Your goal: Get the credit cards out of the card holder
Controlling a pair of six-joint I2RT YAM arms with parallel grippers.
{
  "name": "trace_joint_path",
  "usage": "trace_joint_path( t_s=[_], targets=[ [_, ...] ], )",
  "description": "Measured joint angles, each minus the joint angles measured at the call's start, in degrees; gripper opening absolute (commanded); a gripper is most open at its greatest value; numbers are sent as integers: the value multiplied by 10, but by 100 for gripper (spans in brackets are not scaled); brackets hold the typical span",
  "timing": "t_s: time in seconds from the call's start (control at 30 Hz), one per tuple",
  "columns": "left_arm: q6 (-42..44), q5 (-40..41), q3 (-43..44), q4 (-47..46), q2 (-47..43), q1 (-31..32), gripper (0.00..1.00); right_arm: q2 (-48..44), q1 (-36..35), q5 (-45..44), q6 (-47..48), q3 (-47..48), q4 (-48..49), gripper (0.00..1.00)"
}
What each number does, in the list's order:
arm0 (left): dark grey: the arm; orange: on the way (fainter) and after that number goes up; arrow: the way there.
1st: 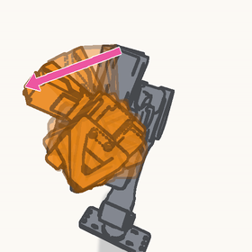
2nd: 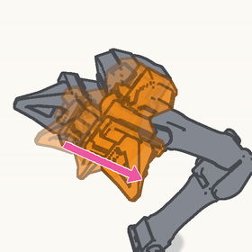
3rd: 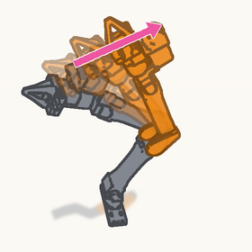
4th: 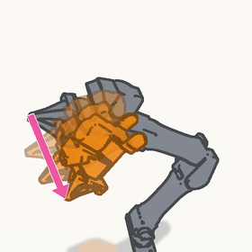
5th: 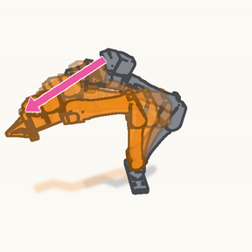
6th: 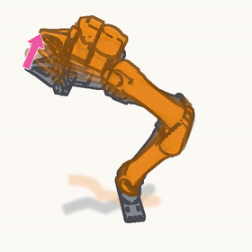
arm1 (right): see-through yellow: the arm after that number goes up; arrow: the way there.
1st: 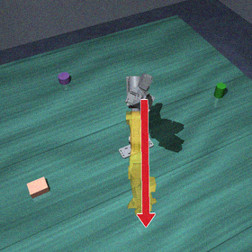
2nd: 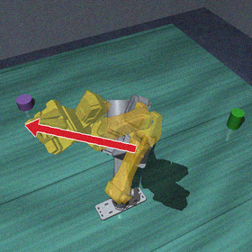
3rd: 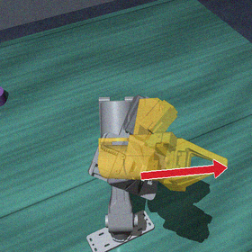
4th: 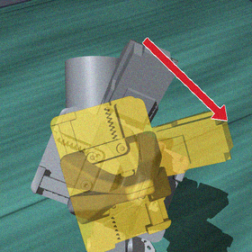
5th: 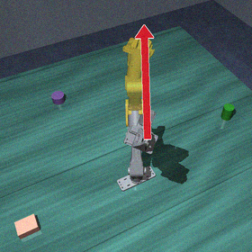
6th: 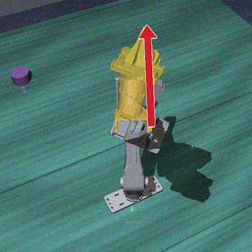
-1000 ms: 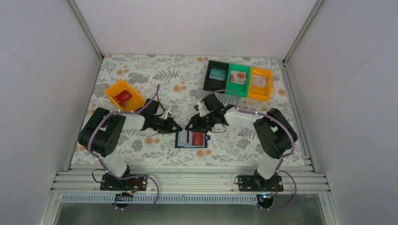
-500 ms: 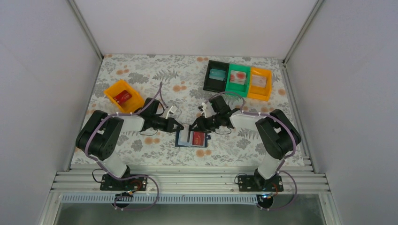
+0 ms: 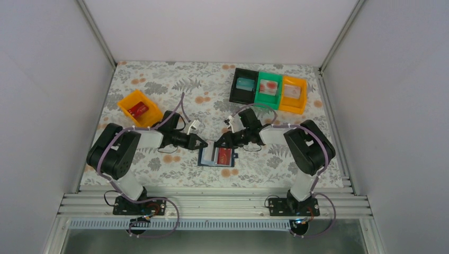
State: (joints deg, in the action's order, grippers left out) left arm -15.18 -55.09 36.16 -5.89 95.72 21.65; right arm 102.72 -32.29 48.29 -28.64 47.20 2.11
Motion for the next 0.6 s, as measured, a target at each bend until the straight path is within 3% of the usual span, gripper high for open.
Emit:
trace_joint_path(
  t_s=[0.17, 0.6],
  targets=[
    [2, -2, -1, -1, 2, 0, 2, 10, 5, 15, 15, -6, 14, 14],
    [2, -6, -4, -1, 3, -1, 2, 23, 9, 48, 61, -3, 20, 30]
  ],
)
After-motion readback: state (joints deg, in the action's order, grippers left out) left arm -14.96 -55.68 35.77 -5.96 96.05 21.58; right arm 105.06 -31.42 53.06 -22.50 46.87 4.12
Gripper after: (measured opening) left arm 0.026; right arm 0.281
